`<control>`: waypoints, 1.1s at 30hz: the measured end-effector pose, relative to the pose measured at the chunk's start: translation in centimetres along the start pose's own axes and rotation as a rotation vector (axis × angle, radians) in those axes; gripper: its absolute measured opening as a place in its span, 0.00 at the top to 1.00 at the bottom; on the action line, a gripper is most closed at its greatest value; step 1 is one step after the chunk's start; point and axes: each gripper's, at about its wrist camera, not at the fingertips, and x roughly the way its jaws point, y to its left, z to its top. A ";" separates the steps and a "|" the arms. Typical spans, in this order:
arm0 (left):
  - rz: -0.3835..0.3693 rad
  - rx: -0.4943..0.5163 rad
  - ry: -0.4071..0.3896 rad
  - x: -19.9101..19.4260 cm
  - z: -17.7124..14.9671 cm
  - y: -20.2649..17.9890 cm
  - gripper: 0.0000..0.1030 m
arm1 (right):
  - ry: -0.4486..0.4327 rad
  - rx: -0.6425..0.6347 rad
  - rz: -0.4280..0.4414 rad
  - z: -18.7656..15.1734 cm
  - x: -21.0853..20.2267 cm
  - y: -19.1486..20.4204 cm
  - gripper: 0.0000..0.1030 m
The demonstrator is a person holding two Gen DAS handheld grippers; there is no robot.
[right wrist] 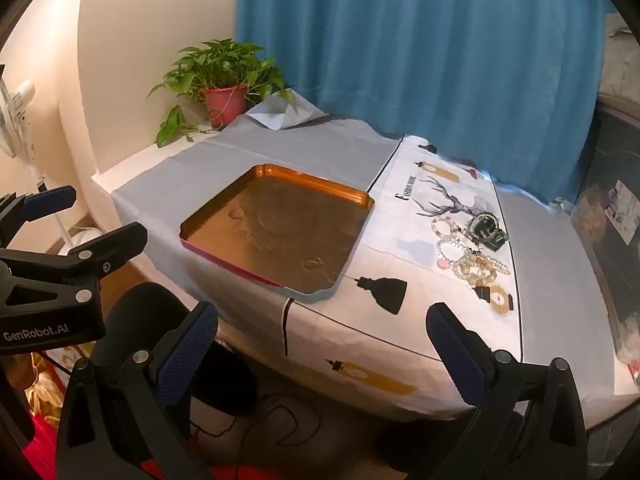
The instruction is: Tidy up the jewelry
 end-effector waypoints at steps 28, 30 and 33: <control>0.004 0.005 -0.002 0.0 -0.3 0.1 0.00 | -0.001 -0.005 0.000 0.4 -0.4 -0.2 0.00; 0.005 0.006 -0.002 -0.1 -0.3 0.0 0.00 | -0.004 -0.003 0.002 0.3 -0.4 -0.2 0.00; 0.004 0.005 -0.002 -0.1 -0.3 0.0 0.00 | -0.004 -0.003 -0.001 0.3 -0.4 -0.1 0.00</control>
